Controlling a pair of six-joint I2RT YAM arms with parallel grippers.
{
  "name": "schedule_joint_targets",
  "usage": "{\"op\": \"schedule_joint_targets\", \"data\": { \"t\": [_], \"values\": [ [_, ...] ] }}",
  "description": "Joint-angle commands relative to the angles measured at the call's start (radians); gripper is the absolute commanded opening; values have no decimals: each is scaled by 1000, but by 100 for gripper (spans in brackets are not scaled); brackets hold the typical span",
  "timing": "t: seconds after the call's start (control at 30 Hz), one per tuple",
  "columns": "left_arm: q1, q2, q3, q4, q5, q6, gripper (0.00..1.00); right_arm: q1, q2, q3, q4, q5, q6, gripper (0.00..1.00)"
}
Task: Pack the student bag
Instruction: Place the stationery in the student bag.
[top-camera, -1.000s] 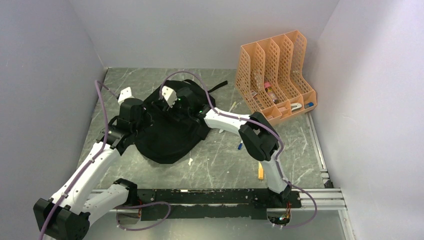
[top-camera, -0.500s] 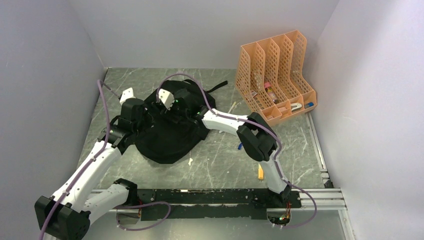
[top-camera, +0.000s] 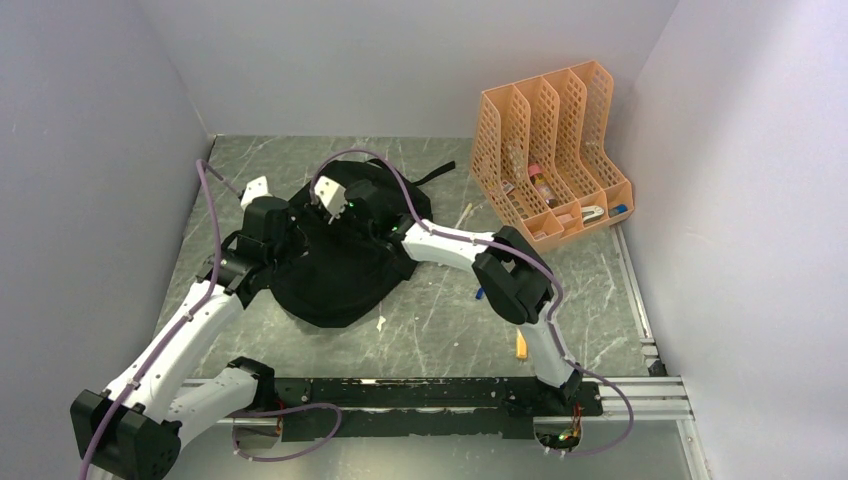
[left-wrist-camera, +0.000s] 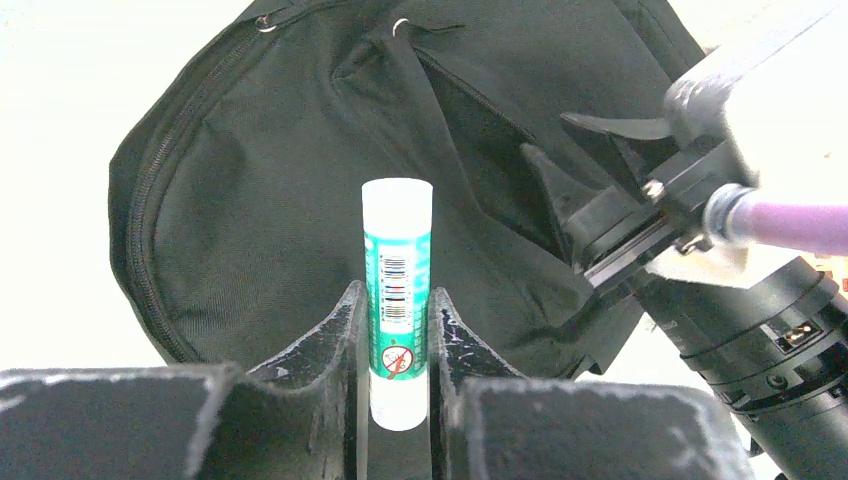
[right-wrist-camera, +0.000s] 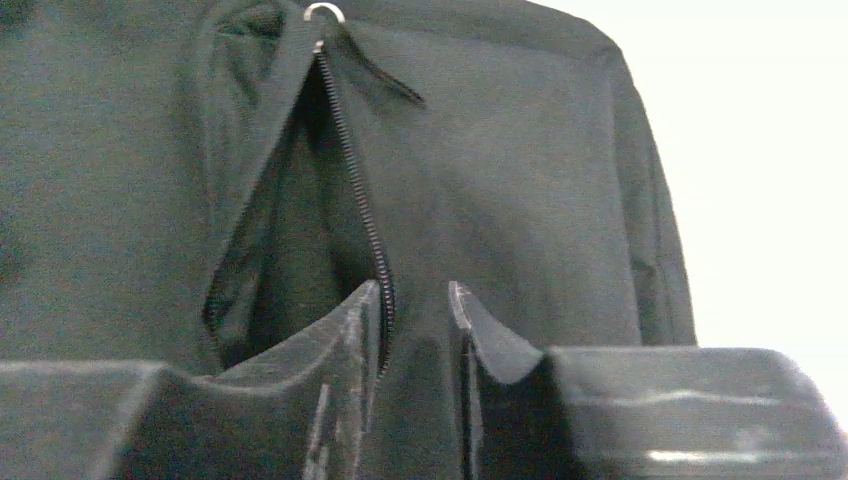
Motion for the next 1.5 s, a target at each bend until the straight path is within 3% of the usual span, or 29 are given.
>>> {"op": "schedule_joint_targets", "data": {
  "t": [0.0, 0.2, 0.37, 0.77, 1.0, 1.4, 1.43, 1.47],
  "values": [
    [12, -2, -16, 37, 25, -8, 5, 3, -18, -26, 95, 128, 4, 26],
    [51, 44, -30, 95, 162, -14, 5, 2, -66, -70, 157, 106, 46, 0],
    [98, 95, -39, 212, 305, -29, 5, 0, -98, -76, 178, 75, 97, 0],
    [112, 280, -46, 473, 457, -176, 5, -30, -181, -80, 219, -6, 225, 0],
    [112, 371, -74, 609, 474, -282, 5, -38, -202, -93, 240, -35, 257, 0],
    [112, 539, 10, 688, 436, -329, 5, -39, -229, -134, 256, -84, 293, 0],
    [112, 556, 19, 696, 440, -329, 6, -39, -231, -138, 257, -84, 295, 0],
    [112, 572, 27, 707, 450, -326, 13, -38, -234, -140, 255, -83, 297, 0]
  ]
}}
